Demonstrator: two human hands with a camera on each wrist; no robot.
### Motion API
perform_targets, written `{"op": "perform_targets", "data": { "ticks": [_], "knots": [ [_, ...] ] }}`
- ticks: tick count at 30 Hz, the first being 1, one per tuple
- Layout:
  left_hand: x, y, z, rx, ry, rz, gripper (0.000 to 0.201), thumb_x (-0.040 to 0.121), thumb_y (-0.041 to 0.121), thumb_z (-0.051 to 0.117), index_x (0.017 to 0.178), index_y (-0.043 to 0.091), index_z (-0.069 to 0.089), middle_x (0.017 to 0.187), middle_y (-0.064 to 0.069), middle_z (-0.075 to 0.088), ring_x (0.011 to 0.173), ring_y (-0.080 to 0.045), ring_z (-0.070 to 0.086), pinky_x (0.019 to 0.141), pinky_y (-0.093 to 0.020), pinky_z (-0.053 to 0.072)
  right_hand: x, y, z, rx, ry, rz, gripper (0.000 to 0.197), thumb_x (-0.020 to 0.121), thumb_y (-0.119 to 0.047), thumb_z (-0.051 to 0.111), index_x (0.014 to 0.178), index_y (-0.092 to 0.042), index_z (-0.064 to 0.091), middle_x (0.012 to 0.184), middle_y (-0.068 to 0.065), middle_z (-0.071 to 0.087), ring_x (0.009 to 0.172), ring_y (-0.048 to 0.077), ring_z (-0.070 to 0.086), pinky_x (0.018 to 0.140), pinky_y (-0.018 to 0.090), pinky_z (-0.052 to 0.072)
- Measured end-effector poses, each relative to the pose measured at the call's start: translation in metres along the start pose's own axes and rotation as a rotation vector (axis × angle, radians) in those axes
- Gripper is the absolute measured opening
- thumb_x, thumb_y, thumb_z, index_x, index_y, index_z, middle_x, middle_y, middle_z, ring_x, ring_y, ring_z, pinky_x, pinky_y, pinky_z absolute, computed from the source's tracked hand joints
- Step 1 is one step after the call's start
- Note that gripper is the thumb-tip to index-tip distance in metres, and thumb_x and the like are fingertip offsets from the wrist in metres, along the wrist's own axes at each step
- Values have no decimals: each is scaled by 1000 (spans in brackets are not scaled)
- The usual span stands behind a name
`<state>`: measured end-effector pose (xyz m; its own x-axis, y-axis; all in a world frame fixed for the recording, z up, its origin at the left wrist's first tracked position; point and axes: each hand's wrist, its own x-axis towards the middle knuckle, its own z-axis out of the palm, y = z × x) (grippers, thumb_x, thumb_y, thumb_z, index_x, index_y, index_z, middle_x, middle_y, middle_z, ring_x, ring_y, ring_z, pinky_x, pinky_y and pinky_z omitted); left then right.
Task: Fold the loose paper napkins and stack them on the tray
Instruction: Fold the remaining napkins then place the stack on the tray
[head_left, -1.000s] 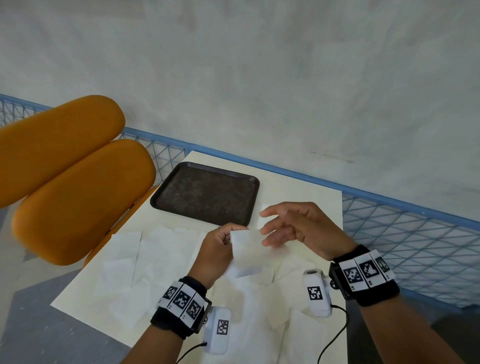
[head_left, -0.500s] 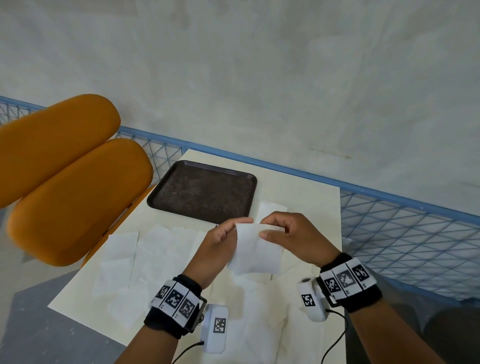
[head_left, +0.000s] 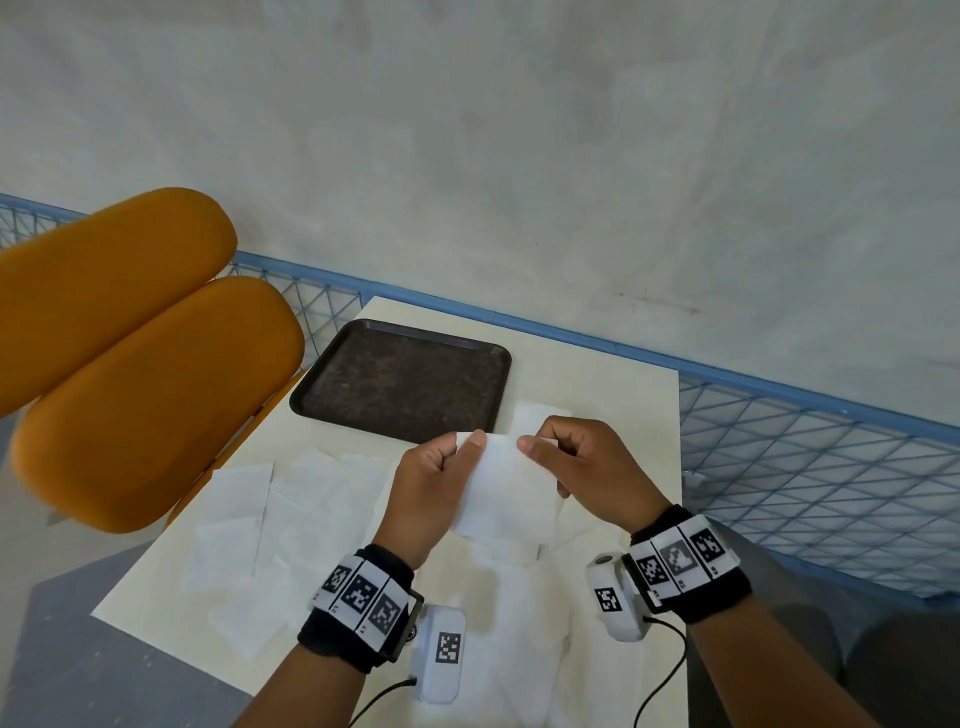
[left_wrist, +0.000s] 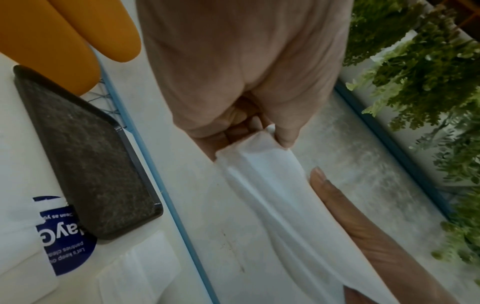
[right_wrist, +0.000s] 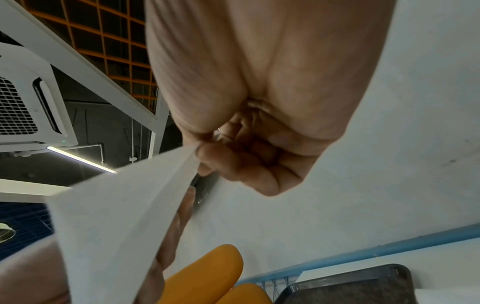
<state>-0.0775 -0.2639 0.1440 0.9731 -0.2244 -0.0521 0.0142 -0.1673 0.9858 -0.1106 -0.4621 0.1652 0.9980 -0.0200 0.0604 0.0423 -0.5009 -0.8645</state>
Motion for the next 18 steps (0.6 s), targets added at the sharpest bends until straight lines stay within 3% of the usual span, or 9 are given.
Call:
{"op": "perform_targets", "data": {
  "ticks": [3,7,10,13,15,18],
  "knots": [
    [2,2,3,-24,-26,-26,48,101,44,53,75,6,66,68,-2,60,64,-9,53,58,-23,44,-3,2,-3,7,79,10,48,93,-36,68,62,-7,47,47,-2,48,46,14,55,56,21,44],
    [3,7,9,-63,-76,-85,56,102,49,46,75,3,62,69,-11,59,68,-15,58,61,-28,46,-3,7,-5,71,169,-1,46,91,-33,72,63,-5,48,54,2,47,49,11,50,54,21,42],
    [2,10,14,-73,-66,-70,57,103,48,43,73,2,58,66,-6,55,68,-17,55,61,-31,45,-5,14,1,90,188,18,46,91,-50,62,74,-10,50,66,1,45,61,11,43,61,27,39],
    [4,5,17,-131,-72,-65,63,103,53,40,86,-4,61,75,-20,56,73,-22,56,67,-36,49,-11,23,14,114,177,92,57,90,-62,48,84,-6,52,76,9,56,70,25,52,65,38,43],
    [5,2,21,-166,-105,-107,62,102,56,38,93,3,67,86,-25,64,79,-25,65,73,-39,55,-14,30,21,90,224,108,49,96,-53,48,78,-8,50,69,3,54,64,17,50,63,34,41],
    [1,-2,28,-147,-154,-181,36,100,48,52,97,20,75,93,-6,75,88,-18,72,77,-40,60,-18,37,29,57,298,114,49,100,-48,46,74,-7,45,65,8,49,60,10,43,59,31,38]
  ]
}}
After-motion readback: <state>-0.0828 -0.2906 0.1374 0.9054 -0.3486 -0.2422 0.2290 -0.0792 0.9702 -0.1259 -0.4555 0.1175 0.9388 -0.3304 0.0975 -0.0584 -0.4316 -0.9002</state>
